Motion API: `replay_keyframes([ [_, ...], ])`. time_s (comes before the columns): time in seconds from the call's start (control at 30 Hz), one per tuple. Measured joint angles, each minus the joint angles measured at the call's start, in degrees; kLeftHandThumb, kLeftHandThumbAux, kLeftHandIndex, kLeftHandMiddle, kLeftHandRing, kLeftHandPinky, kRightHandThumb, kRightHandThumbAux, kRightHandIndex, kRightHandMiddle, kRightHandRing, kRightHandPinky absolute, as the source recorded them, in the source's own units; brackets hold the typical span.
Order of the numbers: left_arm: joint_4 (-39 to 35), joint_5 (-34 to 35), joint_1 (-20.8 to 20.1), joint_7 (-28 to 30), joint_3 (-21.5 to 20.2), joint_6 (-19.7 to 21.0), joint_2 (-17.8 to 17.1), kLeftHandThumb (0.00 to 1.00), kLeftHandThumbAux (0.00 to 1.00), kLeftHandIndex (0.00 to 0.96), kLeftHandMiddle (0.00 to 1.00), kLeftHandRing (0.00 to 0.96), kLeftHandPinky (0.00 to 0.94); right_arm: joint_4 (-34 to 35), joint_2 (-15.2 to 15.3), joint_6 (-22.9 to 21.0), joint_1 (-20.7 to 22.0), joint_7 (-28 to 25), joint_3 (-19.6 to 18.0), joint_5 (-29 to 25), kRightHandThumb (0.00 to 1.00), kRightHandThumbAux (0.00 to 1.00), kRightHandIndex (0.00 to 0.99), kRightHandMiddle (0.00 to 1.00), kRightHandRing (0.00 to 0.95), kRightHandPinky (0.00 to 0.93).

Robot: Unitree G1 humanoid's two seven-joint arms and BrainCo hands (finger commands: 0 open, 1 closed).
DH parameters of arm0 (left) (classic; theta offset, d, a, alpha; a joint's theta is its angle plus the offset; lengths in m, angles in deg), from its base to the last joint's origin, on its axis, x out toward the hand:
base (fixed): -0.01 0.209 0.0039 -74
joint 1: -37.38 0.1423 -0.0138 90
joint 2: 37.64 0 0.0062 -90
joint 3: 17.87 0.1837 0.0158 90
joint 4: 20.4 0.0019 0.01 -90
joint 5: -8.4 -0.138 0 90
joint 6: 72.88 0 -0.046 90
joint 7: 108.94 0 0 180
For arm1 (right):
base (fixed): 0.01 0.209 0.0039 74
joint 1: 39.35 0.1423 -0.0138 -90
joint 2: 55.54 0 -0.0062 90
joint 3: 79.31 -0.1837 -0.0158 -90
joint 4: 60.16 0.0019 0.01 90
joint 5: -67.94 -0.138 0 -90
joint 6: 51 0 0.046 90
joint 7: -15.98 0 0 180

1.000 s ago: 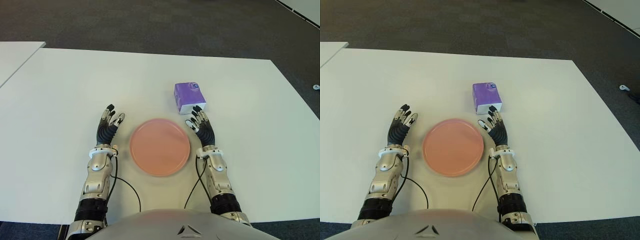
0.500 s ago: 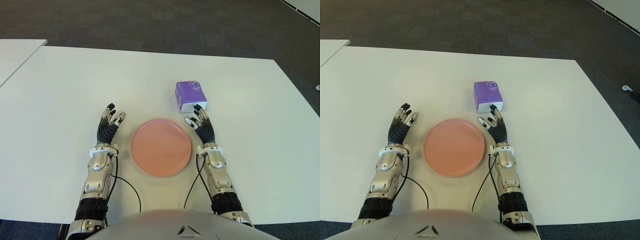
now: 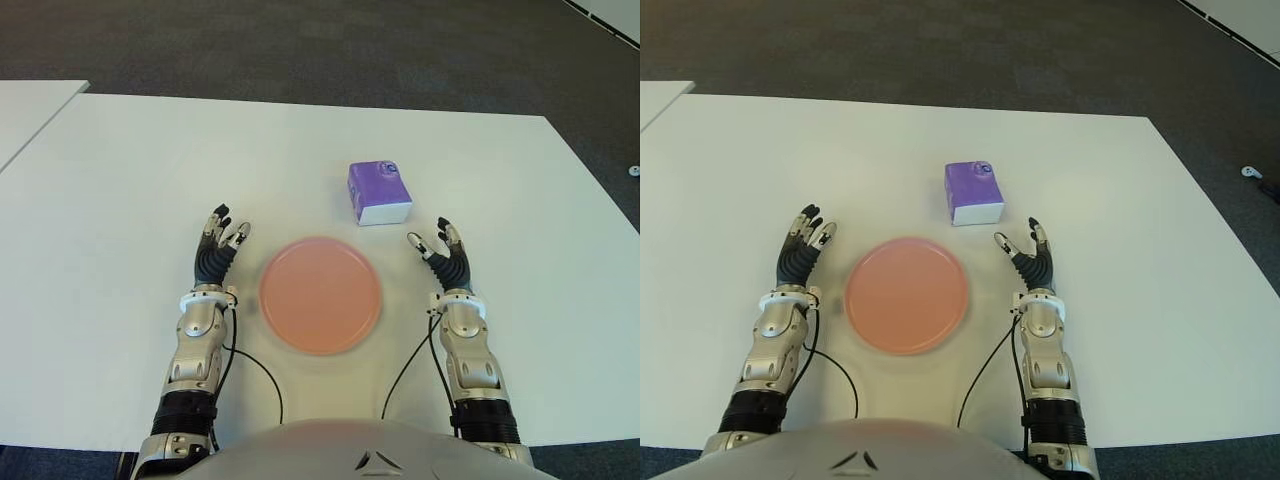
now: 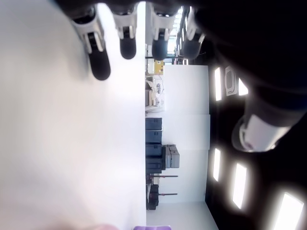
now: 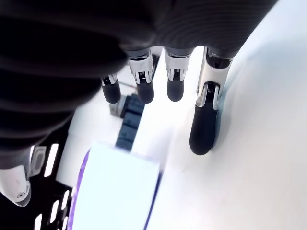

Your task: Put the tissue paper into the plate.

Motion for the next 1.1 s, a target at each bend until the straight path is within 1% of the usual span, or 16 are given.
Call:
replay_keyframes([
  [0.1,-0.01,-0.01,-0.1,0.0,0.0,-0.25,-0.01,0.0,0.558,0.0,0.0,0.0,0.0,1.16,3.53,-0.16,5.79,0.84,-2.42,0.33,0.215,0.55,0.0,0.0,0.0,0.0],
  [0.2,0.18,-0.01,0.02,0.0,-0.01,-0.29,-0.01,0.0,0.558,0.0,0.0,0.0,0.0,1.51,6.85,0.85,12.45,2.34,-3.76,1.64,0.203,0.54,0.0,0.0,0.0,0.0],
  [0.23,0.22,0.0,0.06,0.0,-0.03,-0.43,-0.02,0.0,0.559,0.0,0.0,0.0,0.0,1.63,7.57,1.78,14.76,3.34,-3.74,2.47,0.2,0.536,0.0,0.0,0.0,0.0],
  [0.33,0.33,0.03,0.01,0.0,-0.09,-0.68,-0.02,0.0,0.562,0.0,0.0,0.0,0.0,1.93,8.52,4.54,19.37,5.14,-2.87,4.4,0.2,0.521,0.0,0.0,0.0,0.0],
  [0.37,0.36,0.03,-0.05,0.0,-0.09,-0.72,-0.01,0.0,0.565,0.0,0.0,0.0,0.0,1.98,8.63,5.24,20.15,5.46,-2.49,4.67,0.199,0.504,0.0,0.0,0.0,0.0],
  [0.43,0.37,0.03,-0.13,0.0,-0.07,-0.8,0.0,0.0,0.567,0.0,0.0,0.0,0.0,2.05,8.43,6.49,21.14,5.94,-1.72,5.38,0.205,0.5,0.0,0.0,0.0,0.0],
  [0.53,0.37,0.08,-0.04,0.01,-0.2,-0.84,0.0,0.0,0.567,0.0,0.0,0.0,0.0,2.22,7.57,6.46,21.92,5.96,0.29,6.28,0.22,0.486,0.0,0.0,0.0,0.0],
  [0.63,0.36,0.1,-0.06,0.01,-0.23,-0.91,0.0,0.0,0.563,0.0,0.0,0.0,0.0,2.23,6.93,6.5,22.87,5.62,1.19,6.51,0.248,0.452,0.0,0.0,0.0,0.0],
  [0.67,0.35,0.1,-0.03,0.01,-0.24,-0.94,0.0,0.0,0.562,0.0,0.0,0.0,0.0,2.23,6.98,6.62,23.35,5.44,1.3,6.52,0.254,0.459,0.0,0.0,0.0,0.0],
  [0.77,0.34,0.1,0.07,0.0,-0.32,-1.06,-0.02,0.0,0.561,0.0,0.0,0.0,0.0,1.95,7.8,6.99,25.41,4.22,1.56,6.52,0.267,0.471,0.0,0.0,0.0,0.0],
  [0.9,0.35,0.1,0.23,0.0,-0.4,-1.03,-0.02,0.0,0.56,0.0,0.0,0.0,0.0,0.64,9.65,8.08,29.41,2.93,2.16,6.71,0.311,0.478,0.0,0.0,0.0,0.0],
  [1.0,0.35,0.08,0.24,0.0,-0.38,-0.98,-0.02,0.0,0.56,0.0,0.0,0.0,0.0,-1.6,10.78,8.37,32.33,1.38,3.26,6.99,0.337,0.47,0.0,0.0,0.0,0.0],
  [1.1,0.34,0.08,0.23,0.0,-0.38,-0.97,-0.02,0.0,0.56,0.0,0.0,0.0,0.0,-4.2,11.49,8.32,34.38,0.06,4.7,7.66,0.348,0.45,0.0,0.0,0.0,0.0],
])
